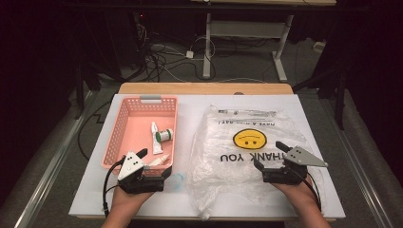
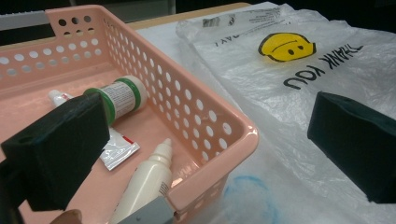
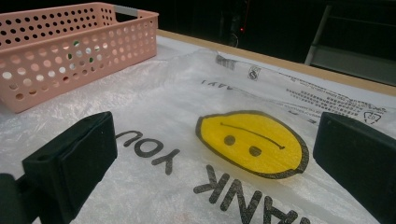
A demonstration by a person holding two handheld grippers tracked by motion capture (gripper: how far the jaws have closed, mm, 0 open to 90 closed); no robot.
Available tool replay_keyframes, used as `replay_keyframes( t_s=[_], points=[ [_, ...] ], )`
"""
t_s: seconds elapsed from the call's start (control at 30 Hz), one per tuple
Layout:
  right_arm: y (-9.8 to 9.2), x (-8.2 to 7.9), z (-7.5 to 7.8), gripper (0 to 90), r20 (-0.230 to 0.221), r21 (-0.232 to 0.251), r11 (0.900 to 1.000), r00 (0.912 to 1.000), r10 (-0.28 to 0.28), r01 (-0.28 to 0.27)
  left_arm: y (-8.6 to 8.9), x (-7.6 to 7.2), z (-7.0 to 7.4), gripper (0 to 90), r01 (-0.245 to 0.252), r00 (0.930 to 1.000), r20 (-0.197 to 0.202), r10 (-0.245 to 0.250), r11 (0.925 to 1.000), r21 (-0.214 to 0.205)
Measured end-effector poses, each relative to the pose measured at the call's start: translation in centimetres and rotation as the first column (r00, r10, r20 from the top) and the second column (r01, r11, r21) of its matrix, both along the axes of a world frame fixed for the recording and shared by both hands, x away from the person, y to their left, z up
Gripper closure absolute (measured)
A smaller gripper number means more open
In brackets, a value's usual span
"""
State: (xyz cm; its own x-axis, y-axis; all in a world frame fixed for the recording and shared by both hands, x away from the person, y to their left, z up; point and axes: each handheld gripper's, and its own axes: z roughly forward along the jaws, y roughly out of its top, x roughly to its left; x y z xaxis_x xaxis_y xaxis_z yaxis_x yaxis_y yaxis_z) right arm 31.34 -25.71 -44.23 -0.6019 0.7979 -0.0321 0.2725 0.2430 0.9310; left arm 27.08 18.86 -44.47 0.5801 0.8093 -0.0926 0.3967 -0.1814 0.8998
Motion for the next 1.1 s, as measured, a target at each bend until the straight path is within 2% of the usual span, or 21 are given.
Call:
replay_keyframes(
  t_s=[0.43,0.53,0.6,0.7,0.73,0.8,0.93,0.97,1.0,1.1],
  points=[
    [0.1,-0.2,0.4,0.3,-0.002,-0.004,1.0,1.0,0.004,-0.004,-0.1,0.0,0.2,0.0,0.003,1.0,0.0,-0.003,1.0,0.002],
    [-0.4,-0.3,1.1,0.2,0.006,-0.01,0.9994,0.9994,-0.033,0.033,-0.1,-0.1,0.3,0.0,-0.005,1.0,0.006,0.005,0.9999,0.015],
    [-0.7,-0.3,1.4,0.2,0.006,-0.009,0.9992,0.9992,-0.039,0.039,-0.1,-0.1,0.3,0.0,-0.004,1.0,0.003,0.004,0.9999,0.011],
    [-2.3,-0.3,2.0,0.2,-0.001,0.001,0.9973,0.9973,-0.074,0.074,-0.1,-0.1,0.4,0.0,-0.003,1.0,0.007,0.003,0.9999,0.016],
    [-2.3,-0.3,2.0,0.2,-0.001,0.001,0.9973,0.9973,-0.074,0.074,-0.1,-0.1,0.5,0.0,-0.003,1.0,0.008,0.003,0.9999,0.016],
    [-3.7,-0.1,1.9,0.2,-0.013,0.014,0.9945,0.9945,-0.104,0.104,-0.2,0.0,0.5,0.0,0.0,1.0,0.005,0.0,0.9999,0.014],
    [-5.6,0.2,1.9,0.8,-0.037,0.009,0.9867,0.9861,-0.162,0.162,-0.4,0.1,0.5,0.0,0.005,1.0,0.002,-0.005,0.9998,0.017],
    [-5.6,0.2,1.9,0.8,-0.037,0.009,0.9867,0.9861,-0.162,0.162,-0.4,0.1,0.5,0.0,0.005,1.0,0.005,-0.005,0.9999,0.017],
    [-6.5,0.2,1.8,2.9,-0.052,0.005,0.982,0.9807,-0.188,0.189,-0.4,0.1,0.5,0.0,0.006,1.0,0.006,-0.006,0.9998,0.021],
    [-7.7,0.5,1.4,3.6,-0.087,-0.005,0.9758,0.972,-0.218,0.218,-0.5,0.1,0.6,0.0,0.004,0.9999,0.014,-0.005,0.9998,0.02]
  ],
)
